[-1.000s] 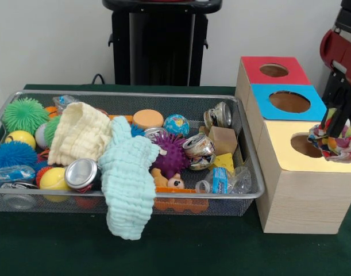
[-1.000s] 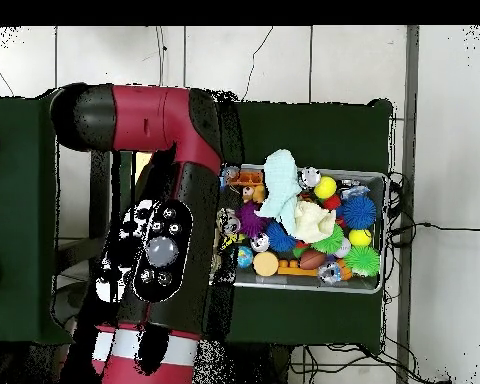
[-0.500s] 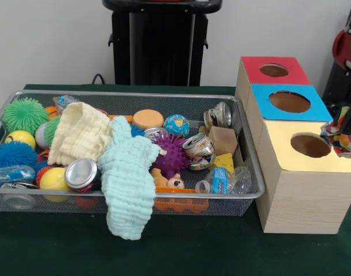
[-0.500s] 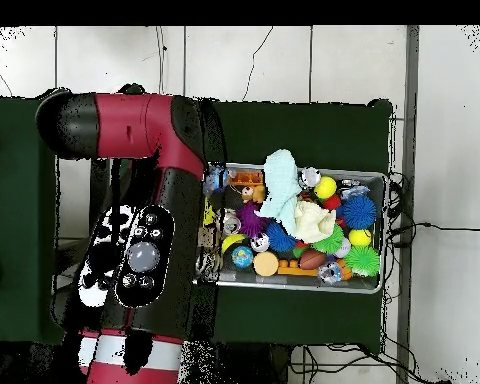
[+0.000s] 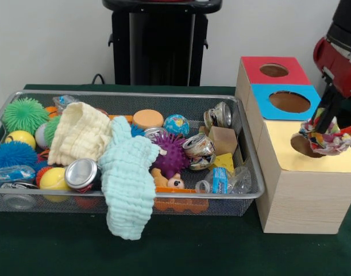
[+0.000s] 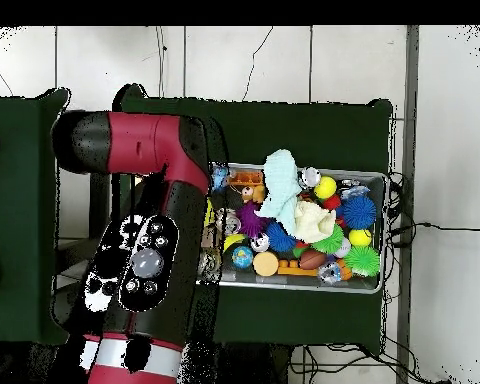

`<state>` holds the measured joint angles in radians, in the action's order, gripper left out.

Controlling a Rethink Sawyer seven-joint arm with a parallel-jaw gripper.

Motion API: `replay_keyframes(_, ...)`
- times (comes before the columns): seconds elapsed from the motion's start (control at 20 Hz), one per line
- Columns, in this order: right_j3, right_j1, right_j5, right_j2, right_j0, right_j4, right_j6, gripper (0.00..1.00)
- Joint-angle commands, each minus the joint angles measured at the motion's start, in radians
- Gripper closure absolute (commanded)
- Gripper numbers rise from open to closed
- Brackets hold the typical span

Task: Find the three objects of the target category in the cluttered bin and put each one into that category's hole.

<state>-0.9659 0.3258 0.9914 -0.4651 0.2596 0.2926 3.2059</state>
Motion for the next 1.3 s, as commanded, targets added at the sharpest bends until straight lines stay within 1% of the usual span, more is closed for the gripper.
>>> replay_keyframes(0.05,-0.207,0.007,-0.1,0.08,-0.007,0.0,0.083,1.0)
replay_keyframes(0.15,-0.223,-0.002,-0.136,0.079,-0.002,-0.008,0.083,1.0)
replay_keyframes(0.4,-0.235,-0.013,-0.159,0.083,-0.004,-0.003,0.082,1.0)
replay_keyframes(0.55,-0.211,-0.031,-0.14,0.076,0.01,0.007,0.114,1.0)
replay_keyframes(0.75,-0.148,-0.095,-0.129,0.045,0.041,0.012,0.191,1.0)
replay_keyframes(0.8,-0.14,-0.104,-0.14,0.046,0.042,0.013,0.193,1.0)
replay_keyframes(0.85,-0.14,-0.106,-0.148,0.049,0.042,0.015,0.188,1.0)
replay_keyframes(1.05,-0.125,-0.106,-0.127,0.056,0.045,0.019,0.165,1.0)
replay_keyframes(1.3,-0.134,-0.085,-0.122,0.083,0.038,0.03,0.124,1.0)
